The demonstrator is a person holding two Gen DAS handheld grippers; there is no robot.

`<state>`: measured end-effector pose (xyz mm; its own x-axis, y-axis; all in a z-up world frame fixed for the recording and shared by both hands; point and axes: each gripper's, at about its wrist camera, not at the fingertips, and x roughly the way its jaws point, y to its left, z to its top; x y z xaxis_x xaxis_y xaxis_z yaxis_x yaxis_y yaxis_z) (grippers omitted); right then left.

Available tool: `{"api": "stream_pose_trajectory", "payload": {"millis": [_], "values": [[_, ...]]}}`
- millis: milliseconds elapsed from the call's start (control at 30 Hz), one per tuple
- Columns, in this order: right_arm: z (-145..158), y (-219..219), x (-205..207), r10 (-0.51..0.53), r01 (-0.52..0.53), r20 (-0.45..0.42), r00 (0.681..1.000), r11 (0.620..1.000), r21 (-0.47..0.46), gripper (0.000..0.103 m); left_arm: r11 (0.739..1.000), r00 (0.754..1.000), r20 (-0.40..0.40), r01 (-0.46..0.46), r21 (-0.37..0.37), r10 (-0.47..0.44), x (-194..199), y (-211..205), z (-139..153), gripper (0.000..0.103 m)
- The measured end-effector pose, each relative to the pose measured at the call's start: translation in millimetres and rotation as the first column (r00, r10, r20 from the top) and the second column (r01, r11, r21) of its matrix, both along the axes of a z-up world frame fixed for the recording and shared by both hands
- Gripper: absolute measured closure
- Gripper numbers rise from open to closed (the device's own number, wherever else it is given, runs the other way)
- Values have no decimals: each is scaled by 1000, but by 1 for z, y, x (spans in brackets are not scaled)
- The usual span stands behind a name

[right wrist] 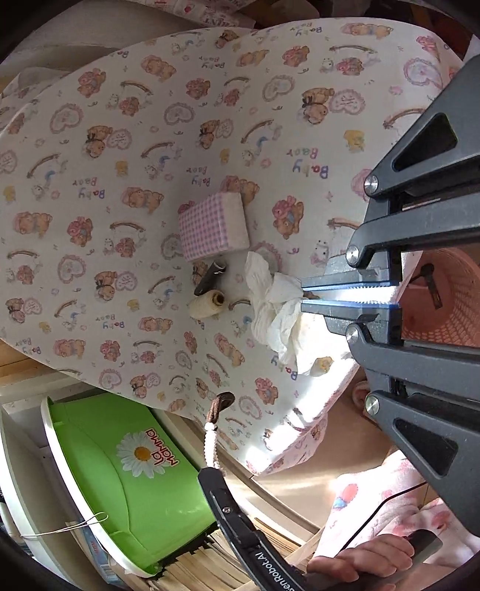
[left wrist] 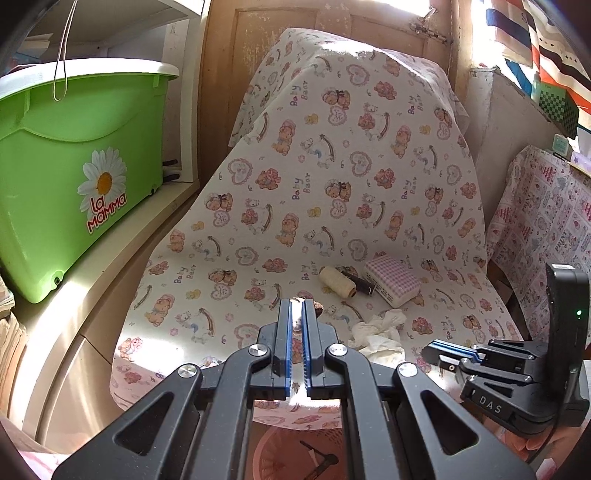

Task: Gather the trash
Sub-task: 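Carry both items over the pink wastebasket and open both tools to drop them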

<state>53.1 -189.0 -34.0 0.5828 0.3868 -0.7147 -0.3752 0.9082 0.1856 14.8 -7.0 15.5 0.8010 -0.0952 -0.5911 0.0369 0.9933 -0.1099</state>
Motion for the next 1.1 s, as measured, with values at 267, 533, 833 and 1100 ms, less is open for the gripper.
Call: {"api": "stream_pose_trajectory", "payload": {"millis": [267,533,833,1100], "values": [[-16,28,-6,44,-39,44,998,993,-109,46,1000,1000,5,-4,20,4,0,-1,0,99],[-21,39,-9,68,-59,65,996,989,-132,89,1000,1000,8,-8,1,8,-1,4,2,99],[7,15,-15,45,-49,65,997,997,59,98,1000,1000,17,-11,-4,11,-4,7,6,99],[21,-17,-20,-101,99,30,994,993,70,98,1000,1000,-26,10,-19,-11,-10,6,8,99]]}}
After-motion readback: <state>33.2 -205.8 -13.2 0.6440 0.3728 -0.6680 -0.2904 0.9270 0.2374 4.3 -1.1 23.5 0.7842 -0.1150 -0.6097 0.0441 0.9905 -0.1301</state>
